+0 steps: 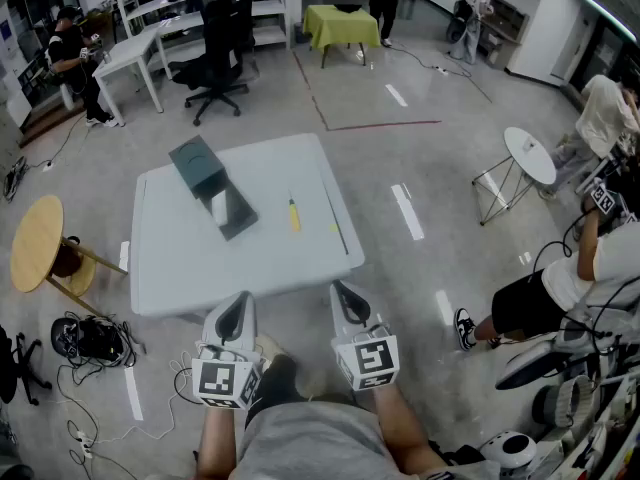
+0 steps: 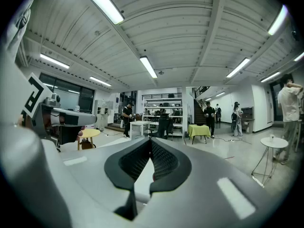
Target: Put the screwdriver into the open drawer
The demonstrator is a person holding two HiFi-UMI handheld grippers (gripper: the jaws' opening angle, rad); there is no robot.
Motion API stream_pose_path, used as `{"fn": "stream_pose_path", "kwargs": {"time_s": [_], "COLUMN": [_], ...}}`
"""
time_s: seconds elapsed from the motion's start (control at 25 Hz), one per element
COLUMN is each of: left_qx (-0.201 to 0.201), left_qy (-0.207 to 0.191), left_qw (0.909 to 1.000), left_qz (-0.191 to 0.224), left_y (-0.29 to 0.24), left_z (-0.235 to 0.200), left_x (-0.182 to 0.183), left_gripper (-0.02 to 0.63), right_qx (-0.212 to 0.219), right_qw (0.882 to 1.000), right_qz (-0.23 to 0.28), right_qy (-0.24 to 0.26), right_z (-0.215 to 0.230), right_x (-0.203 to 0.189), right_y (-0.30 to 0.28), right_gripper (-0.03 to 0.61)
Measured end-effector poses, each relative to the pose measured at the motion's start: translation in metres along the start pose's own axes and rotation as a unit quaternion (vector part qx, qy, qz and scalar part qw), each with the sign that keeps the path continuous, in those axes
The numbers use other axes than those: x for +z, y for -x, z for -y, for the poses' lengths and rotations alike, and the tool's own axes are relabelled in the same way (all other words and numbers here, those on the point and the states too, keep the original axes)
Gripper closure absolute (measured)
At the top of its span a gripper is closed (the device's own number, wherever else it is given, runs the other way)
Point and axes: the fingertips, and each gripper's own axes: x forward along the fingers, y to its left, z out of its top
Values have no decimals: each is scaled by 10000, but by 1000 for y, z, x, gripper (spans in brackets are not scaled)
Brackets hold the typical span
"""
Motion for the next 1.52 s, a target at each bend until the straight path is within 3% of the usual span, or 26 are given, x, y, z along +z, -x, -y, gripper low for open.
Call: {"fn": "stream_pose_path", "kwargs": {"time_s": [0.68, 1.0, 1.52], "left_qx": [77, -139, -556], "left_qy": [75, 150, 437], "left_qw": [9999, 9995, 9935], "left_qz": [-33, -235, -895], "left_y": [-24, -80, -187], "left_z": [-8, -46, -112], "left_x": [-4, -15, -49], "left_gripper": [603, 603, 603], "right_qx": [206, 79, -127], "right_qw": [9997, 9992, 9934], "right_qz": [-75, -313, -1002], "right_qy": [-95, -216, -538], "right_z": [5, 18, 42], "right_x": [-3, -13, -42], "right_y": [-28, -92, -213], "right_gripper": [575, 575, 575]}}
